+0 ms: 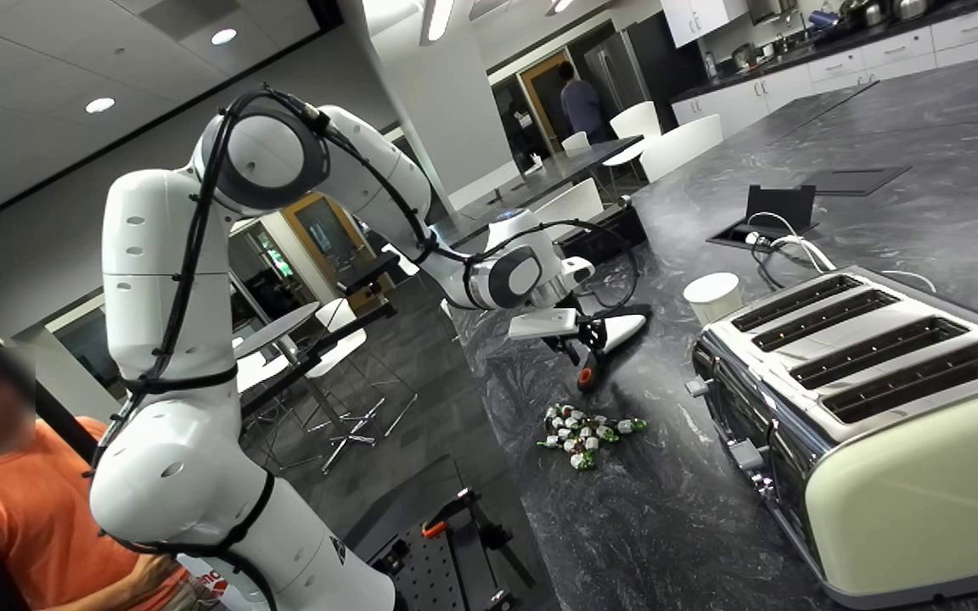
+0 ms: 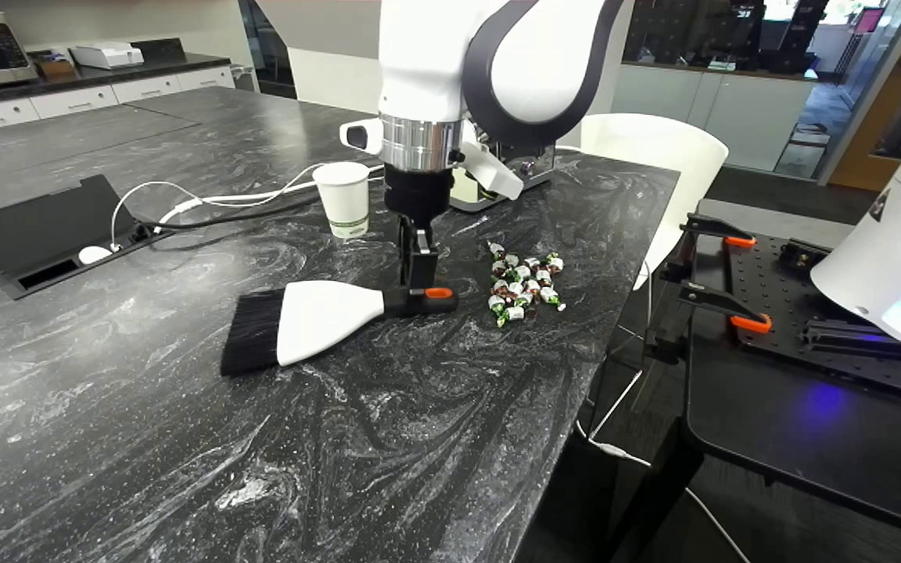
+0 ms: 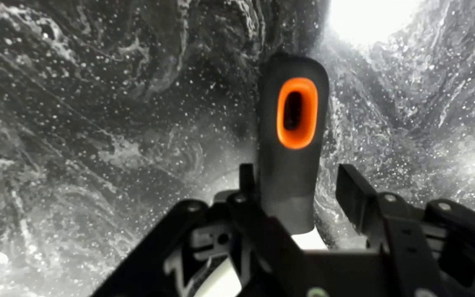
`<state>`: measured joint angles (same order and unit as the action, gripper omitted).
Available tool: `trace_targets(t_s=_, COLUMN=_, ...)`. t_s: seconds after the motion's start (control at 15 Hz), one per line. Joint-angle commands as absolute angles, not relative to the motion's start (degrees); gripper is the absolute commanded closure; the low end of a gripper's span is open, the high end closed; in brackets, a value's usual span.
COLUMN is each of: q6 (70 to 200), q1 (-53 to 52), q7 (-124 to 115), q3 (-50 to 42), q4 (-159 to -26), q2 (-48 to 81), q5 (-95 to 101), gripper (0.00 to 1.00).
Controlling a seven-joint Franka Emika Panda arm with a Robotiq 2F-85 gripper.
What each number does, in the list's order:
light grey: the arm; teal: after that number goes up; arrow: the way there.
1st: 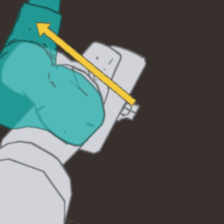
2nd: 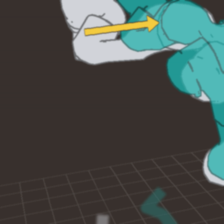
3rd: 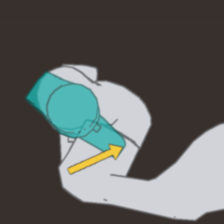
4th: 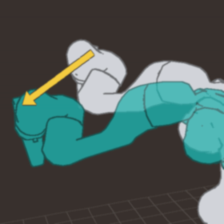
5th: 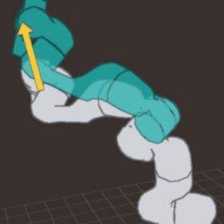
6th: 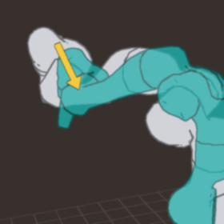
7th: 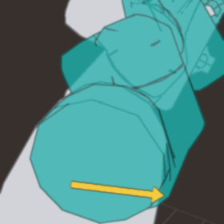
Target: Pick up the broom and sweep some of the candy to the right
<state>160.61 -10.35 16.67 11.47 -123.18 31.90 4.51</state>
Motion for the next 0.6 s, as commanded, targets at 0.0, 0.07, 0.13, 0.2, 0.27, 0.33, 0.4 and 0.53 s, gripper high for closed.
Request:
trace_targets(t_s=0.0, q6=156.8, q1=-11.1, q7=14.5, q3=10.7, q4=-123.8, q2=27.3, q5=6.9, gripper=0.13)
trace_targets(t_s=0.07, q6=156.4, q1=-10.6, q7=14.6, q3=11.2, q4=-125.6, q2=24.4, q5=7.0, gripper=0.06)
trace_targets(t_s=0.13, q6=156.0, q1=-9.7, q7=15.6, q3=12.2, q4=-127.1, q2=21.8, q5=6.7, gripper=0.01)
trace_targets(t_s=0.2, q6=154.1, q1=-9.0, q7=16.0, q3=13.0, q4=-129.1, q2=18.1, q5=5.9, gripper=0.00)
trace_targets(t_s=0.27, q6=152.3, q1=-8.0, q7=17.3, q3=14.2, q4=-130.3, q2=15.6, q5=4.7, gripper=0.00)
trace_targets(t_s=0.33, q6=149.0, q1=-7.3, q7=18.3, q3=15.2, q4=-131.4, q2=12.7, q5=3.2, gripper=0.00)
trace_targets(t_s=0.4, q6=145.8, q1=-6.5, q7=20.0, q3=16.3, q4=-132.5, q2=9.7, q5=1.2, gripper=0.00)
trace_targets(t_s=0.53, q6=139.9, q1=-6.5, q7=21.9, q3=16.8, q4=-134.9, q2=3.2, q5=-2.6, gripper=0.00)
